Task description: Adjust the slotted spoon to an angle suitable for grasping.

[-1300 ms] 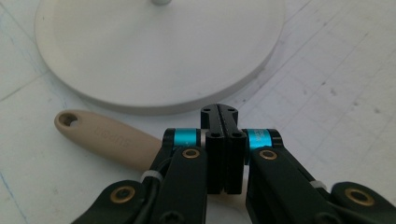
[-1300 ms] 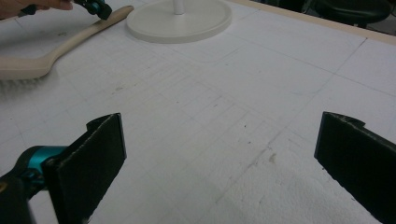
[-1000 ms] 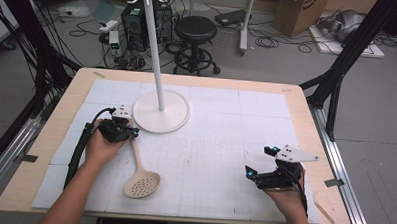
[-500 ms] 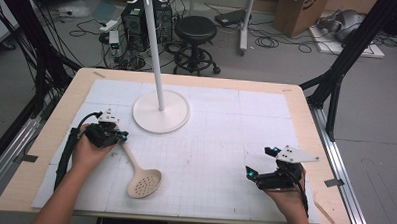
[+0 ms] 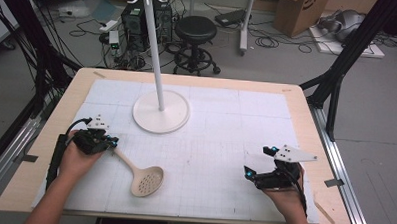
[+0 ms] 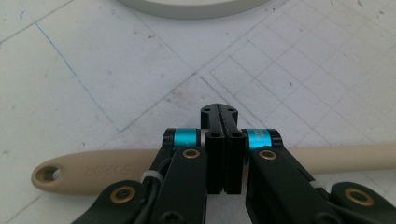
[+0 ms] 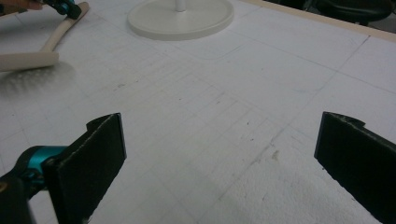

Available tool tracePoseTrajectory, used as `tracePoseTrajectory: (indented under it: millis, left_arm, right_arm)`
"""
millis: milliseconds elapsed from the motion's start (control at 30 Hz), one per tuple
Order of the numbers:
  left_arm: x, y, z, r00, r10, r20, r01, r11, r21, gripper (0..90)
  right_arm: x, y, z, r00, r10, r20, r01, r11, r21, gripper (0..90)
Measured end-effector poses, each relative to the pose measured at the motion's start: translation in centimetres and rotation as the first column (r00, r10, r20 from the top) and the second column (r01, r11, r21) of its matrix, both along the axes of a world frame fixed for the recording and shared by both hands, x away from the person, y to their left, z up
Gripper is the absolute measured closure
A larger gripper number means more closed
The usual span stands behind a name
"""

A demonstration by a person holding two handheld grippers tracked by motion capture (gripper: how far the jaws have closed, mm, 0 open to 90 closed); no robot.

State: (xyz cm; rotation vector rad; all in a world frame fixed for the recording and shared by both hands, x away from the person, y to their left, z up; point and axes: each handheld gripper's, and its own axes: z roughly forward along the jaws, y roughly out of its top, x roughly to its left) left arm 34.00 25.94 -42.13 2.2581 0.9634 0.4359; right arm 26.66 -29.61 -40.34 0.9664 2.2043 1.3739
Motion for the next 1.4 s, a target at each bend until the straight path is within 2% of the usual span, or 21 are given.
tracePoseTrajectory:
  millis: [67,167,300,333,467,500,533,567,600,700,767,800,900,1033,1133,1267,1300,1367,1400]
  left_arm:
    - [-0.2,0.0,0.0,1.0000,-0.006,0.003,0.006,1.0000,0.006,89.7]
    - [-0.4,0.3,-0.2,1.0000,-0.004,0.000,0.004,0.9998,-0.020,89.7]
    - [-0.4,0.3,-0.1,1.0000,-0.010,0.001,0.010,0.9997,-0.022,89.6]
    - [-0.5,0.2,-0.1,0.9997,-0.024,0.006,0.024,0.9990,-0.037,84.6]
    - [-0.7,0.2,0.4,0.9985,-0.046,0.027,0.048,0.9974,-0.053,80.0]
    - [-0.9,0.2,0.9,0.9972,-0.063,0.039,0.066,0.9955,-0.068,73.1]
    - [-0.9,0.2,0.9,0.9972,-0.063,0.039,0.066,0.9955,-0.068,70.3]
    - [-0.9,0.3,1.1,0.9957,-0.081,0.043,0.084,0.9944,-0.064,70.3]
    - [-1.0,0.2,1.8,0.9923,-0.108,0.060,0.111,0.9929,-0.043,61.7]
    - [-1.1,0.4,2.5,0.9892,-0.135,0.057,0.137,0.9897,-0.041,52.1]
    - [-1.2,0.4,2.7,0.9873,-0.148,0.057,0.150,0.9881,-0.033,48.8]
    - [-1.2,0.4,3.1,0.9830,-0.174,0.058,0.175,0.9845,-0.010,46.7]
    - [-1.3,0.3,3.3,0.9801,-0.187,0.066,0.187,0.9823,0.003,38.6]
    - [-1.6,0.1,3.7,0.9725,-0.221,0.073,0.221,0.9752,0.012,35.8]
    - [-1.6,0.0,3.8,0.9665,-0.249,0.061,0.248,0.9684,0.024,33.7]
    - [-1.4,-0.1,3.7,0.9663,-0.254,0.041,0.253,0.9668,0.037,31.2]
    - [-1.3,-0.1,3.7,0.9635,-0.267,0.024,0.265,0.9625,0.058,30.7]
    - [-1.2,-0.1,3.6,0.9638,-0.266,0.020,0.264,0.9623,0.065,27.0]
    - [-1.1,-0.2,3.6,0.9616,-0.274,0.004,0.273,0.9572,0.097,25.0]
  right_arm:
    - [0.0,0.0,0.0,1.0000,-0.001,0.002,0.001,1.0000,0.000,1.1]
    - [0.0,-0.1,0.0,1.0000,-0.002,0.001,0.002,1.0000,0.001,1.1]
    - [0.0,0.0,0.0,1.0000,-0.002,0.000,0.002,1.0000,0.000,1.1]
    - [0.0,0.0,0.0,1.0000,-0.001,-0.003,0.001,1.0000,0.002,1.1]
    - [0.1,-0.1,-0.1,1.0000,-0.003,0.003,0.003,1.0000,0.000,1.1]
    - [0.1,-0.1,-0.1,1.0000,-0.003,0.000,0.003,1.0000,-0.001,1.1]
    - [0.1,-0.1,-0.1,1.0000,-0.003,0.000,0.003,1.0000,-0.001,1.1]
    - [0.1,0.0,-0.1,1.0000,-0.003,-0.002,0.003,1.0000,-0.001,1.1]
    - [0.1,0.0,-0.2,1.0000,-0.001,-0.007,0.001,1.0000,-0.001,1.1]
    - [0.1,0.0,-0.2,1.0000,0.000,-0.003,0.000,1.0000,-0.002,1.1]
    - [0.1,0.1,-0.2,1.0000,0.001,-0.003,-0.001,1.0000,-0.002,1.1]
    - [0.1,0.1,-0.1,1.0000,0.001,-0.003,-0.001,1.0000,-0.002,1.1]
    - [0.1,0.1,-0.1,1.0000,0.003,-0.001,-0.003,1.0000,-0.003,1.1]
    - [0.1,0.1,-0.1,1.0000,0.003,0.000,-0.003,1.0000,-0.003,1.1]
    - [0.2,0.1,-0.2,1.0000,0.006,-0.002,-0.006,1.0000,-0.003,1.1]
    - [0.1,0.1,-0.1,1.0000,0.004,-0.004,-0.004,1.0000,-0.001,1.1]
    - [0.1,0.0,-0.1,1.0000,0.001,-0.002,-0.001,1.0000,0.003,1.1]
    - [0.1,0.0,-0.2,1.0000,0.002,-0.001,-0.002,1.0000,0.003,1.1]
    - [0.1,0.0,-0.2,1.0000,0.002,-0.003,-0.002,1.0000,0.003,1.1]
